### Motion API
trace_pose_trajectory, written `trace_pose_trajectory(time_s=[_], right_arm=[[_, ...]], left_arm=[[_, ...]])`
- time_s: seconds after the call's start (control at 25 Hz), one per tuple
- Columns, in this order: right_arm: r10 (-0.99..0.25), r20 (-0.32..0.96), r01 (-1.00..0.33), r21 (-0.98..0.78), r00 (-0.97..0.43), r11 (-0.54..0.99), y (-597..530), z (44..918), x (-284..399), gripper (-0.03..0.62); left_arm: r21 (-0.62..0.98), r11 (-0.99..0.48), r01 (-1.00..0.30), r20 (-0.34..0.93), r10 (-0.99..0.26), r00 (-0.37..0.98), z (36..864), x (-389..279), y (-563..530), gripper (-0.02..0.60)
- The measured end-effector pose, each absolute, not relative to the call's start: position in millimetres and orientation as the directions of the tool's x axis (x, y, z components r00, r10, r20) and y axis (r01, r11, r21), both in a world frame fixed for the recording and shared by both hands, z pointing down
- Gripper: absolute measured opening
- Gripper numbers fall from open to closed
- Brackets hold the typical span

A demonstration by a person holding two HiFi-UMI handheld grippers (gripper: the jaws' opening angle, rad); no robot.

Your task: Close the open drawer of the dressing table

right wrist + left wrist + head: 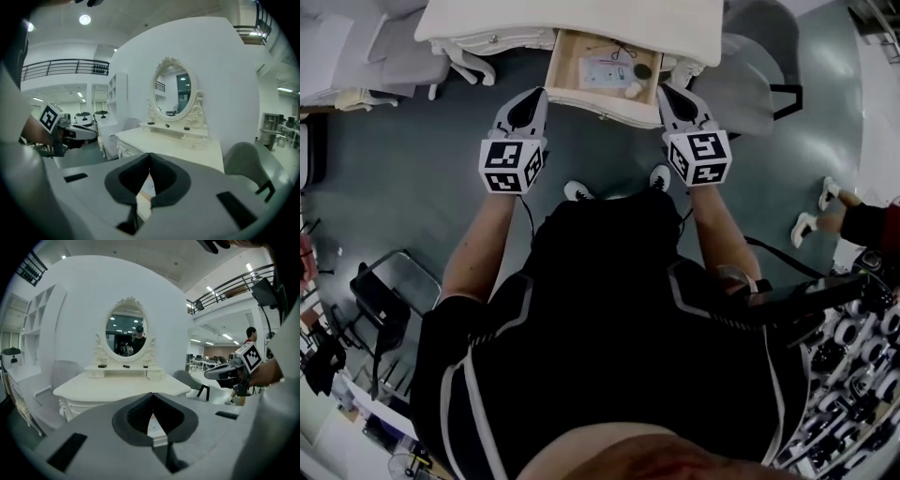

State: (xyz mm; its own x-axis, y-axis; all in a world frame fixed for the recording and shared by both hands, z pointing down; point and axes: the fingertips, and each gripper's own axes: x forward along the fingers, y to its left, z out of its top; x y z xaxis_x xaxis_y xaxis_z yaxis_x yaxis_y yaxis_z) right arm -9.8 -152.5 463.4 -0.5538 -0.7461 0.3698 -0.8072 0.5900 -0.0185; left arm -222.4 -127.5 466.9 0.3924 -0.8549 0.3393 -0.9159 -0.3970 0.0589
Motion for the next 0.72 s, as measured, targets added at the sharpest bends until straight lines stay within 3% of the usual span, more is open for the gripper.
trace_pose_trajectory(time_s=[0.24,0.72], right_arm=[[-0.754,0.461,-0.858,-0.033,-0.468,0.513,-132,521,-5,0.005],[-0.598,0.634,-0.807,-0.073,-0.491,0.585,-95,644,-16,0.005]], left_arm=[[0.07,-0.439,-0.896,0.392,-0.813,0.43,507,-231,-124,0.005],[0.11,-0.458,-0.882,0.522,-0.729,0.443,593,-212,-126,0.005]])
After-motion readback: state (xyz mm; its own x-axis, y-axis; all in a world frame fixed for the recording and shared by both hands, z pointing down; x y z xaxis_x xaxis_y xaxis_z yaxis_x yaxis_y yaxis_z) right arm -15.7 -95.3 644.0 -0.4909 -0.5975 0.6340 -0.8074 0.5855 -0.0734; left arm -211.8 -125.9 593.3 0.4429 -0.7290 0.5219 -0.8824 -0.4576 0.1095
